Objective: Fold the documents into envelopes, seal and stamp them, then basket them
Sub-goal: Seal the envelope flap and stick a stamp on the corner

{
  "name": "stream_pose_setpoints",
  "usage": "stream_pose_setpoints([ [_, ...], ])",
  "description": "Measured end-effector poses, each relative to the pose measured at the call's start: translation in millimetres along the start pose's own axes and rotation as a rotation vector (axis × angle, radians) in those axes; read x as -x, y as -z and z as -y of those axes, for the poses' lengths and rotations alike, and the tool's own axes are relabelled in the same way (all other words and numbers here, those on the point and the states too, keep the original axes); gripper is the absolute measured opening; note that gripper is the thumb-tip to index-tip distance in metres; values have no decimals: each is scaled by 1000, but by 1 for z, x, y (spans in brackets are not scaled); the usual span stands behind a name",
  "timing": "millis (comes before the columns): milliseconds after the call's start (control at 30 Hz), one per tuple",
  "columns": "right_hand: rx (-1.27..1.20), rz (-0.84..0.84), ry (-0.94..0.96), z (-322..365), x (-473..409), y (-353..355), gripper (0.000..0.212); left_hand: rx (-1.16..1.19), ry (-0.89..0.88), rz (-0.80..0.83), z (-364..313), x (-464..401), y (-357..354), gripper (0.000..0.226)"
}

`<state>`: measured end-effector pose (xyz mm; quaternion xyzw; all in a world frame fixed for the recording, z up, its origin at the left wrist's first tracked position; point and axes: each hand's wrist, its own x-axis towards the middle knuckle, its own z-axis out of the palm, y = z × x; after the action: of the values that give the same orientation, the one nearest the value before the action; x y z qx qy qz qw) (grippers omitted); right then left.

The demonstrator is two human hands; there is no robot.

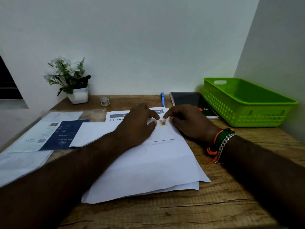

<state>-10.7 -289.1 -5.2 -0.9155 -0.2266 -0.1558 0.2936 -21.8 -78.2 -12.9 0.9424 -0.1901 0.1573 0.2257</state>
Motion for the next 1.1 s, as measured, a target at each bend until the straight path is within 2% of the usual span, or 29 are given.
stream_pose_setpoints([
  [300, 40, 19, 47, -1, 1, 1, 31, -26, -23, -6, -3, 1, 1, 26],
  [633, -17, 78, 39, 4, 2, 5, 40, 101, 47, -9, 0, 0, -2, 21],
  [933, -93, 107, 158, 1, 4, -2, 54, 112, 98, 27, -3, -1, 0, 32],
  [1100, -182, 54, 125, 0, 3, -5, 42, 119, 102, 19, -3, 0, 0, 32],
])
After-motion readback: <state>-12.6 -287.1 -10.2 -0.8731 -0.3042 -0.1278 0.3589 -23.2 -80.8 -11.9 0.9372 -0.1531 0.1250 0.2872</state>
